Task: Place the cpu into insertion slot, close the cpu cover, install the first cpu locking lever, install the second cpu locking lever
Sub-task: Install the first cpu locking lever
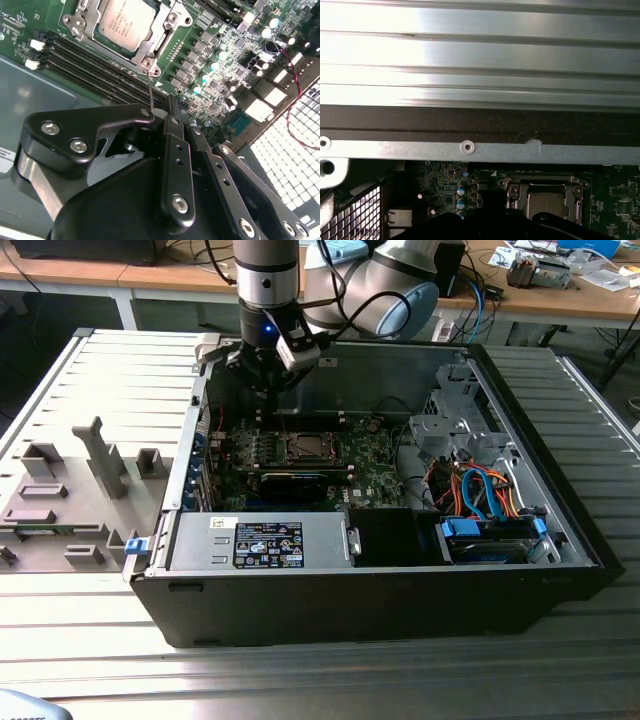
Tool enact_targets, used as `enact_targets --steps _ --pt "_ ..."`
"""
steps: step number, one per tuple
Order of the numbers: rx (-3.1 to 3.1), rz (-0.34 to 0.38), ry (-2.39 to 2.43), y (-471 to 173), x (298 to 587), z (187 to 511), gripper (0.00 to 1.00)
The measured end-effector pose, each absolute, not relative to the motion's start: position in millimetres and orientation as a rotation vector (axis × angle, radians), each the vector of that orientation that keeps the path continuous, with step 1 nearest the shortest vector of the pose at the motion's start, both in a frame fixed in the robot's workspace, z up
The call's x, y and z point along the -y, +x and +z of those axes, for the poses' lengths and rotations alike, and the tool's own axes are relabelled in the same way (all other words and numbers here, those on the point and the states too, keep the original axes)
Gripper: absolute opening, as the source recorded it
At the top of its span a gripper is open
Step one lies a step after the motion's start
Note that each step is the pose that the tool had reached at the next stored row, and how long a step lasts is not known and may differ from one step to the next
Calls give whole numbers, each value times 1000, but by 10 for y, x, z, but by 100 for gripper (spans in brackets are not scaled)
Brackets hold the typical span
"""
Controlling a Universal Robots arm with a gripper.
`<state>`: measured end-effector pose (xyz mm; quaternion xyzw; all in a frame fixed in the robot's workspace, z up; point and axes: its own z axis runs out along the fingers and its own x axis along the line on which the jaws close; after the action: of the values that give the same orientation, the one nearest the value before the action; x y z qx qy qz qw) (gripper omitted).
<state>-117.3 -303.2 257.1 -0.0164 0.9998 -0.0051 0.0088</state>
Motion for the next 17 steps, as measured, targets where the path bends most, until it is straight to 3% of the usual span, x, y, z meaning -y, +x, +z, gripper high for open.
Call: enact_targets --steps 17 --pt "-3124 -16 -51 -1104 3032 2571 11"
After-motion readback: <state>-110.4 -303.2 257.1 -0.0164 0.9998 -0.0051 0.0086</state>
